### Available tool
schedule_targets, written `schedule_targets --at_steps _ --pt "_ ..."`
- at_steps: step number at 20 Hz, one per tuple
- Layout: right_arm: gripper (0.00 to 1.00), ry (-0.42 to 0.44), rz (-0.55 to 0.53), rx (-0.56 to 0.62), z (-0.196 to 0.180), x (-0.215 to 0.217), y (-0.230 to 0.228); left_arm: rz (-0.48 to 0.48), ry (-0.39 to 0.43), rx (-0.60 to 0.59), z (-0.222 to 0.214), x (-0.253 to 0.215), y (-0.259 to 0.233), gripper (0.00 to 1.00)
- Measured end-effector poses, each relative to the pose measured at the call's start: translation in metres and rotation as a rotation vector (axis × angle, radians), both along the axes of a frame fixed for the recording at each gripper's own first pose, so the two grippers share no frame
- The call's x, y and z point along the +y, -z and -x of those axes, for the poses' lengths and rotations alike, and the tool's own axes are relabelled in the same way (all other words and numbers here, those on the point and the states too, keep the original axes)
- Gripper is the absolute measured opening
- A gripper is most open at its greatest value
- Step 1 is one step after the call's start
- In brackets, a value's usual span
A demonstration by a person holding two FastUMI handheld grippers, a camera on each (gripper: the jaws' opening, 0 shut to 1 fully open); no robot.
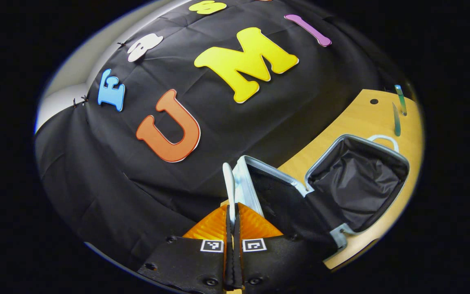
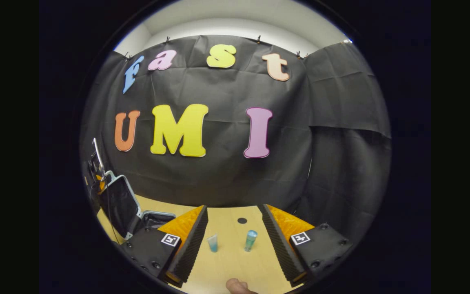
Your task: First open the suitcase, pack the skin care products into it, and then close the suitcase.
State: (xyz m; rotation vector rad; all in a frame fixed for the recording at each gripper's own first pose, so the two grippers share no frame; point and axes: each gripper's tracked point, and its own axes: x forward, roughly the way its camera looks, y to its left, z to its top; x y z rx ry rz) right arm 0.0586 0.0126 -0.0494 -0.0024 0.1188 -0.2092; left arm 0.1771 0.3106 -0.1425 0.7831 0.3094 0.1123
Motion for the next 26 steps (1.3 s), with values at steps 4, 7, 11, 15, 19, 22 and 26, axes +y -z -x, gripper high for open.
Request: schedule_targets --at_steps 4,7,11,15,19,22,26 --pt "0.79 0.011 -0.007 0.035 -0.001 0.025 0.004 0.024 -0.023 0.052 -0.015 0.063 0.033 0.03" --pt "0.80 0.030 0.014 0.058 -0.001 0.034 0.007 0.114 -0.042 0.108 -0.027 0.100 0.073 0.03" --pt "0.80 0.040 0.025 0.098 0.002 0.047 0.015 0.250 -0.081 0.203 -0.027 0.131 0.122 0.03" --pt "0.80 0.037 0.050 0.125 0.003 0.060 0.021 0.280 -0.072 0.270 -0.026 0.142 0.160 0.03" --pt "0.80 0.000 0.054 0.172 0.006 0.083 0.035 0.329 -0.071 0.317 -0.026 0.148 0.183 0.03" --pt "0.80 -0.025 0.086 0.181 0.009 0.091 0.038 0.355 -0.087 0.347 -0.020 0.151 0.199 0.09" --pt "0.80 -0.038 0.088 0.191 0.014 0.095 0.041 0.299 -0.136 0.335 -0.019 0.165 0.204 0.23"
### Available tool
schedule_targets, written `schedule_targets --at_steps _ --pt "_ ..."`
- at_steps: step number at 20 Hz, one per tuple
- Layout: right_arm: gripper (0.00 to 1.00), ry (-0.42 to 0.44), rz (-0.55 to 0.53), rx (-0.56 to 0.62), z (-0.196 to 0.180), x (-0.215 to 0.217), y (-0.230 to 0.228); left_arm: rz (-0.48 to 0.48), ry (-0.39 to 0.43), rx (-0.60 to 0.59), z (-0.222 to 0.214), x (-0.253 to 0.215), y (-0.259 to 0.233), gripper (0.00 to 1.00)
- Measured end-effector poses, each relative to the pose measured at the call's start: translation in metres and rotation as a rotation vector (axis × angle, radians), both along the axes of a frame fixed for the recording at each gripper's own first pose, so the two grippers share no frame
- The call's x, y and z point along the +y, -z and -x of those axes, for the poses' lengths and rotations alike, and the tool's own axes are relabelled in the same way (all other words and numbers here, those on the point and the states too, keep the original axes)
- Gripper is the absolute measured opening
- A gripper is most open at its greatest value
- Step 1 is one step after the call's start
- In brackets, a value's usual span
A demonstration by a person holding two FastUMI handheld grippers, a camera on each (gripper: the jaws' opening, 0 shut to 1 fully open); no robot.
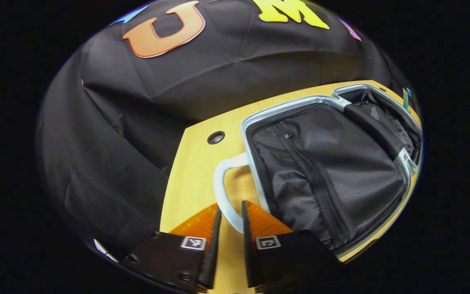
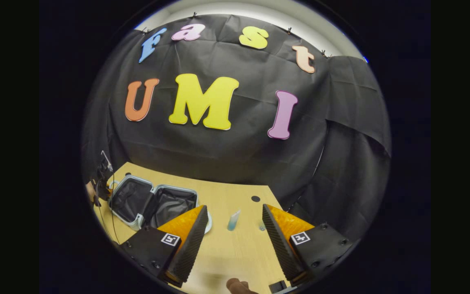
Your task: First open the suitcase, pack the skin care products into it, and then close the suitcase.
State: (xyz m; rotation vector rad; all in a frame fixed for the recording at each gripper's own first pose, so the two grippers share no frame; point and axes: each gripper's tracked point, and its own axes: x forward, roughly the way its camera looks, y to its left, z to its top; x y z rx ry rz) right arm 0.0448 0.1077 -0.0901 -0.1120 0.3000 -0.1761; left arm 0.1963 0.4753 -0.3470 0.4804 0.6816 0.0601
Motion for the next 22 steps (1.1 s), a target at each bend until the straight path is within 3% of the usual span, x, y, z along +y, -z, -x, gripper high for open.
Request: schedule_targets --at_steps 1,3,4,6,7,8,13,15,19,22 --pt "0.80 0.000 0.000 -0.002 0.001 -0.001 -0.001 -0.027 0.006 -0.011 -0.001 0.004 -0.005 0.40" --pt "0.79 -0.002 -0.005 -0.009 0.003 -0.005 -0.002 -0.048 0.008 -0.018 0.003 0.002 -0.013 0.57" --pt "0.80 -0.004 -0.009 -0.013 0.003 -0.008 -0.001 -0.042 0.005 -0.024 0.005 -0.001 -0.019 0.70" --pt "0.80 -0.008 -0.022 -0.019 0.003 -0.014 -0.001 -0.027 -0.004 -0.053 0.012 -0.009 -0.034 0.66" --pt "0.80 -0.010 -0.028 -0.022 0.001 -0.019 -0.001 -0.011 -0.004 -0.068 0.015 -0.016 -0.042 0.85" --pt "0.80 -0.013 -0.035 -0.023 0.000 -0.023 0.000 -0.001 0.000 -0.077 0.019 -0.027 -0.049 0.92" --pt "0.80 -0.031 -0.032 -0.045 -0.006 -0.060 0.003 0.067 -0.002 -0.170 0.033 -0.103 -0.091 0.95" --pt "0.80 -0.041 -0.036 -0.057 -0.008 -0.077 0.006 0.108 0.013 -0.202 0.039 -0.150 -0.100 0.97" --pt "0.80 -0.050 -0.048 -0.063 -0.012 -0.114 0.015 0.277 0.044 -0.182 0.051 -0.263 -0.094 0.99" --pt "0.80 -0.062 -0.056 -0.062 -0.018 -0.141 0.024 0.333 0.062 -0.183 0.057 -0.337 -0.090 0.99"
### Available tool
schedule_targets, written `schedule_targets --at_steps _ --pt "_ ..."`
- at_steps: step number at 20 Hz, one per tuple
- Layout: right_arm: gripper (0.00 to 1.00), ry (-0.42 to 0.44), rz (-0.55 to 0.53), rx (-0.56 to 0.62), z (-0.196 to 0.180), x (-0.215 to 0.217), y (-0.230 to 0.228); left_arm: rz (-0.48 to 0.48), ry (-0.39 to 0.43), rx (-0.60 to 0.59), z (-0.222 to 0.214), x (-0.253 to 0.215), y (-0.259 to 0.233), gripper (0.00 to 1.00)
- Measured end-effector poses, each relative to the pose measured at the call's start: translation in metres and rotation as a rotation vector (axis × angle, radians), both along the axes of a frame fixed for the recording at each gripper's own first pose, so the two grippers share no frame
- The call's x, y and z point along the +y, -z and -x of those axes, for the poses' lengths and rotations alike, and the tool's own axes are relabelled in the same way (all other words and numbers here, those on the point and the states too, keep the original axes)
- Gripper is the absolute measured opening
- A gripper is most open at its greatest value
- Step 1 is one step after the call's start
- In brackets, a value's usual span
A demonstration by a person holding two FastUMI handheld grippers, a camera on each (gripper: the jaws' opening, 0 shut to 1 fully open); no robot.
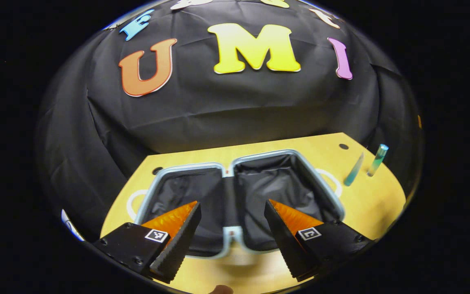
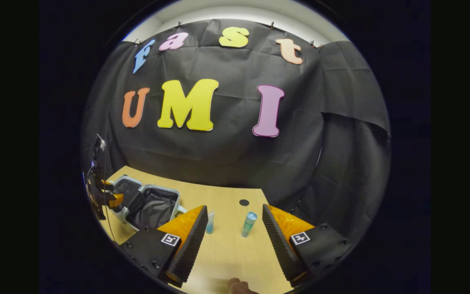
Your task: First open the suitcase, pack the skin care products into it, and then close the suitcase.
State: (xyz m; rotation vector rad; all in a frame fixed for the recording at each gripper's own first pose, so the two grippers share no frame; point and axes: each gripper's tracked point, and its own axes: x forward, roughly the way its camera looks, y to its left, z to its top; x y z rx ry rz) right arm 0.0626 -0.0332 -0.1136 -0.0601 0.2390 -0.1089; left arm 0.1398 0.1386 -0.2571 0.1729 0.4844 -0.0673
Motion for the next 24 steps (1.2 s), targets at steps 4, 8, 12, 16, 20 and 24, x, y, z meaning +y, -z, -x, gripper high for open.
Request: schedule_targets --at_steps 4,8,12,16,20,24 --pt "0.80 -0.016 -0.011 0.020 -0.007 -0.035 0.015 0.028 0.083 -0.017 0.001 -0.099 0.002 0.99" --pt "0.80 -0.014 -0.042 0.061 -0.009 -0.069 0.032 0.040 0.215 -0.003 0.005 -0.205 0.020 0.99" --pt "0.80 0.008 -0.030 0.104 -0.015 -0.110 0.053 0.065 0.279 0.049 -0.003 -0.285 0.066 0.99" --pt "0.79 0.029 -0.026 0.142 -0.017 -0.145 0.071 0.074 0.229 0.085 -0.037 -0.322 0.114 0.99" --pt "0.80 0.027 -0.034 0.175 -0.018 -0.162 0.090 0.069 0.175 0.087 -0.068 -0.329 0.134 0.99" --pt "0.79 0.020 -0.071 0.206 -0.023 -0.166 0.109 0.041 0.201 0.080 -0.090 -0.341 0.146 0.97"
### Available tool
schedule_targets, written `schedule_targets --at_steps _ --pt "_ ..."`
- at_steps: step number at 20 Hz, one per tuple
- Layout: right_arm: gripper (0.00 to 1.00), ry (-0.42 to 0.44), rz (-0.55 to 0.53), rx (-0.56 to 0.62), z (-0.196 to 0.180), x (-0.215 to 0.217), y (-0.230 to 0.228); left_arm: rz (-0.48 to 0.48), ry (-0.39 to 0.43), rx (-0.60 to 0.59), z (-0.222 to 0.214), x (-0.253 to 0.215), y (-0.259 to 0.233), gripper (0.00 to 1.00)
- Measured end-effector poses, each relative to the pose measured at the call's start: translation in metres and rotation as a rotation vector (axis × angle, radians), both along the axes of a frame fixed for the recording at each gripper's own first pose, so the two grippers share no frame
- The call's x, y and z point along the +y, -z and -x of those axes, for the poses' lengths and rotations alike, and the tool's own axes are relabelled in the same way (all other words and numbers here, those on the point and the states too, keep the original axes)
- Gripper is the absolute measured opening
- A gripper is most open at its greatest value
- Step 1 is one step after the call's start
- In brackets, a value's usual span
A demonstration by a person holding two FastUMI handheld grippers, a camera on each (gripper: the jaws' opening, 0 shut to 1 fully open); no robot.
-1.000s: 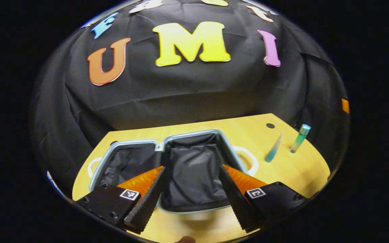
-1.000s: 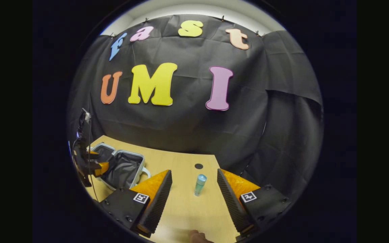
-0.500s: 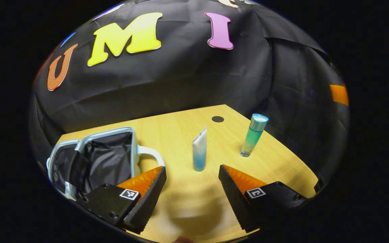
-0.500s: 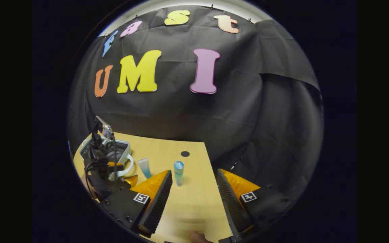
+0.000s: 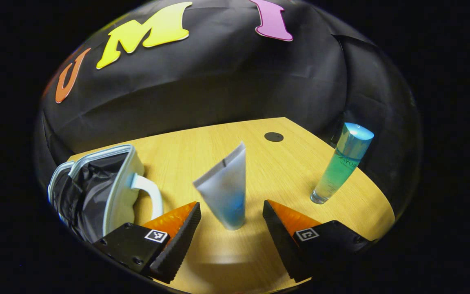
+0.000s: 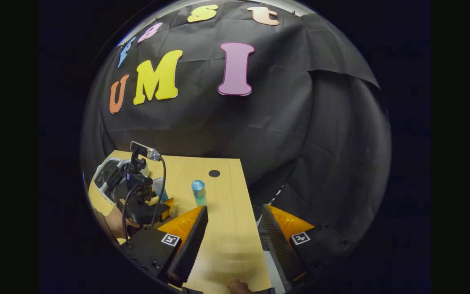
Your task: First open the suitcase, pack the skin care products into it, and then close the suitcase.
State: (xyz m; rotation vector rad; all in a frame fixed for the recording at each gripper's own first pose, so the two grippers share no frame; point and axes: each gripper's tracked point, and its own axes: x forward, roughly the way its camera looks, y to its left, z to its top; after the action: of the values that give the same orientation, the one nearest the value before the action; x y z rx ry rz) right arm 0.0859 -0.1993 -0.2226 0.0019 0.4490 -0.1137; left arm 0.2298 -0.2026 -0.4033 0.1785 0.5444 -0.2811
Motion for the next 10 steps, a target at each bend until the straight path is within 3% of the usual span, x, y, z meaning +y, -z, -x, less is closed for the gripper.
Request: schedule_targets --at_steps 1,4,5,6,7,8,9,10 --pt "0.80 -0.003 -0.007 0.008 -0.003 0.000 0.005 -0.008 -0.004 0.002 -0.003 0.000 0.004 0.96" --pt "0.80 -0.002 -0.043 0.027 -0.019 0.003 0.010 -0.007 -0.018 0.013 -0.008 0.000 0.012 0.71" --pt "0.80 -0.004 -0.056 0.024 -0.024 0.006 0.009 -0.005 -0.022 0.020 -0.009 0.001 0.015 0.70" --pt "0.80 -0.014 -0.061 0.017 -0.028 0.011 0.009 0.008 -0.027 0.023 -0.010 0.001 0.018 0.55" --pt "0.80 -0.027 -0.056 0.011 -0.031 0.014 0.009 0.028 -0.029 0.028 -0.010 0.000 0.019 0.60" --pt "0.80 -0.040 -0.047 0.007 -0.033 0.016 0.012 0.047 -0.029 0.037 -0.008 -0.002 0.018 0.46" --pt "0.80 -0.044 -0.034 0.005 -0.037 0.017 0.014 0.049 -0.026 0.040 -0.007 -0.001 0.017 0.45" --pt "0.80 -0.053 -0.032 0.005 -0.039 0.019 0.016 0.035 -0.030 0.046 -0.005 0.001 0.016 0.52"
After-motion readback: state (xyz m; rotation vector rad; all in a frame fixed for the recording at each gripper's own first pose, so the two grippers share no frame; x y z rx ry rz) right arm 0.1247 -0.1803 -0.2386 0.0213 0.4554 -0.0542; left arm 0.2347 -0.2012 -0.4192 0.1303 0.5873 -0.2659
